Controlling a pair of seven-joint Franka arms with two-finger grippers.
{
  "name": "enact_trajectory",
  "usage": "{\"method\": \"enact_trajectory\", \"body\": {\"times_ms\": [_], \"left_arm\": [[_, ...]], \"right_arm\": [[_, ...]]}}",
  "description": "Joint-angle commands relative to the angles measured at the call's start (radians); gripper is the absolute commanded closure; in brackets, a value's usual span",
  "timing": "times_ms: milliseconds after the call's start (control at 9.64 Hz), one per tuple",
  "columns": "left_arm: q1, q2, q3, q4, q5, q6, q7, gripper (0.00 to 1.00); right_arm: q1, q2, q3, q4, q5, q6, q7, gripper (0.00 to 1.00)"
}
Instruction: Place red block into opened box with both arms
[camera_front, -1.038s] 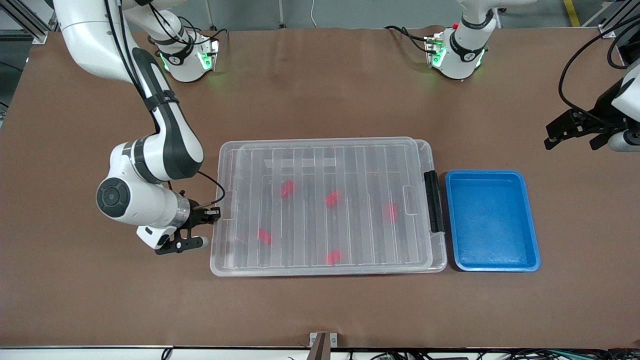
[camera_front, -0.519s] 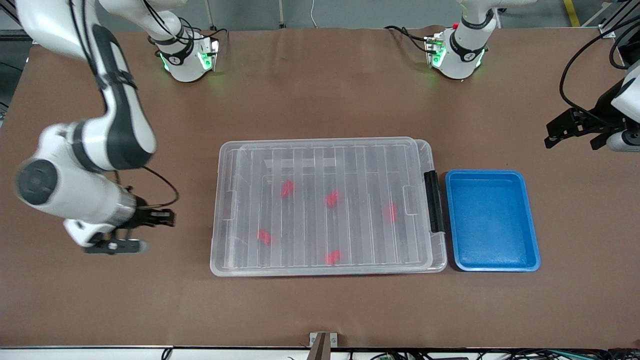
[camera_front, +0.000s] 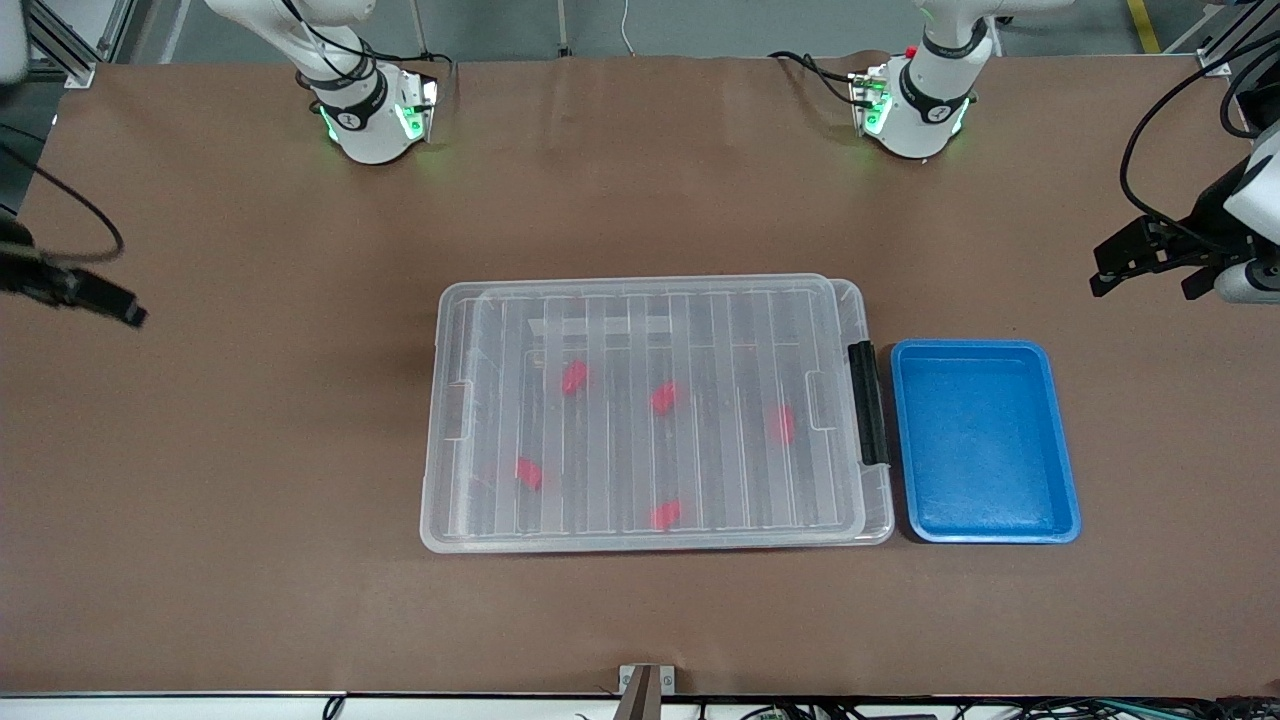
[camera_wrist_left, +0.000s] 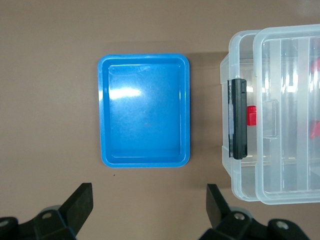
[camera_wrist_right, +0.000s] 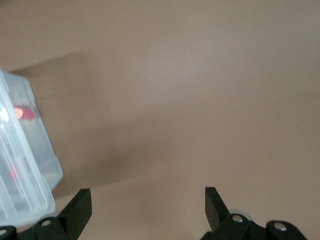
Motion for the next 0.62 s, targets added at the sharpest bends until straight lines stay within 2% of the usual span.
{"method": "enact_trajectory", "body": {"times_ms": [0, 208, 519], "left_arm": [[-0.007, 0.015, 0.007, -0.004, -0.002, -0.059, 0.018, 0.00], [-0.007, 0.015, 0.007, -0.004, -0.002, -0.067, 0.020, 0.00], [-0.007, 0.015, 0.007, -0.003, 0.000, -0.067, 0.020, 0.00]], "right_arm": [[-0.006, -0.115, -0.021, -0.099, -0.017, -0.013, -0.139, 0.00], [-0.012, -0.068, -0.024, -0.009, -0.017, -0.027, -0.152, 0.00], [-0.035, -0.059, -0.029, 0.006, -0.003, -0.042, -0.156, 0.00]]}}
